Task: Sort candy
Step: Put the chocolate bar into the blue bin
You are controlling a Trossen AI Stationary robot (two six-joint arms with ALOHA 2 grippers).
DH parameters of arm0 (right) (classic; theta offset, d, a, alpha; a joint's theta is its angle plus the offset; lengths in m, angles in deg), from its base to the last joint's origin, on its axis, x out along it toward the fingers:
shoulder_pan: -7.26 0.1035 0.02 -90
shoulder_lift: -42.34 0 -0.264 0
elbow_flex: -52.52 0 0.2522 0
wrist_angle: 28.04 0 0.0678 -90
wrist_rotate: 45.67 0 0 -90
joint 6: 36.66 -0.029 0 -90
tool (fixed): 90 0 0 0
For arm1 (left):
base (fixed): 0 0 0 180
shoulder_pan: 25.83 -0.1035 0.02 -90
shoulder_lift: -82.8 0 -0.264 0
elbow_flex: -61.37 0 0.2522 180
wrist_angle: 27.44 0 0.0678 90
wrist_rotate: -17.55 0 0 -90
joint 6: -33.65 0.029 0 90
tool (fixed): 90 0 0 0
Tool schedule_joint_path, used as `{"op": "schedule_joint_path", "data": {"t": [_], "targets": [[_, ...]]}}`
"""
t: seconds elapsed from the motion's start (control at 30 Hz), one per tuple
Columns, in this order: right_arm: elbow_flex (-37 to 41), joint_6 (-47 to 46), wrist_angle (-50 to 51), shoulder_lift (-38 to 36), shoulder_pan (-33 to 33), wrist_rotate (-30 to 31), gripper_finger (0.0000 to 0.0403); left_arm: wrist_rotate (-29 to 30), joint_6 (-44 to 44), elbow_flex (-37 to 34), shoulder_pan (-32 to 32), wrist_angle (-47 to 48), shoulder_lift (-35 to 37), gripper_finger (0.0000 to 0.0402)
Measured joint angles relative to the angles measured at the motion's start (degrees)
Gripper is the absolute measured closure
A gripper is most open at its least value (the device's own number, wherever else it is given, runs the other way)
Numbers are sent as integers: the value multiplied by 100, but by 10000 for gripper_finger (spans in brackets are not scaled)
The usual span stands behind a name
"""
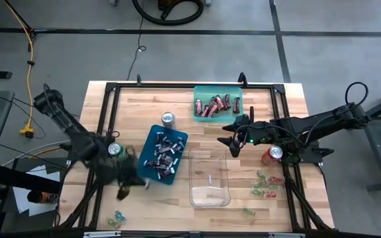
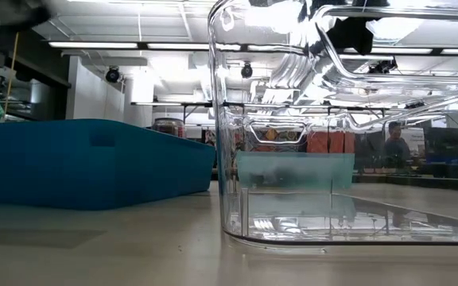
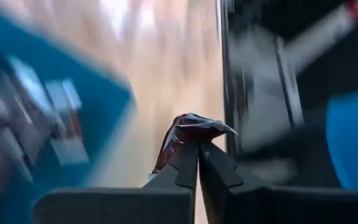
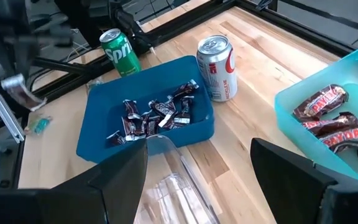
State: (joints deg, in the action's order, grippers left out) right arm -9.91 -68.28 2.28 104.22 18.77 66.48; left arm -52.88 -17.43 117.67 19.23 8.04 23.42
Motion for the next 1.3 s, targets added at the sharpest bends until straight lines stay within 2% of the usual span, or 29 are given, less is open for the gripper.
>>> {"op": "schedule_joint_path", "data": {"t": [0.13,0.27,0.37,0.5,0.6,0.7,0.77,1.0,1.17,1.3], "targets": [[-1,-137,65,1,0,-4,124,407,1330,0,-1007,-768,268,401],[0,-139,103,-1,0,-28,124,2,2264,2,-2029,-1200,302,401],[0,-141,127,1,0,-126,124,-614,2424,2,-2452,-1034,295,401],[0,-141,168,1,0,-127,124,-944,2371,18,-2802,-958,294,401],[0,-141,168,1,0,-127,124,-1415,1966,411,-3227,74,110,401],[0,-141,174,1,0,-127,124,-1624,2317,890,-3529,1208,-226,401],[0,-141,180,1,0,-127,124,-1636,2695,1080,-3643,1577,-517,401],[0,-141,194,1,0,-89,124,-1638,3527,1139,-3880,1706,-1932,401],[0,-141,193,1,0,-6,124,-1590,3669,1139,-3911,1709,-2939,401],[0,-141,194,1,0,-4,124,-1674,3643,1139,-3910,1706,-3472,401]]}}
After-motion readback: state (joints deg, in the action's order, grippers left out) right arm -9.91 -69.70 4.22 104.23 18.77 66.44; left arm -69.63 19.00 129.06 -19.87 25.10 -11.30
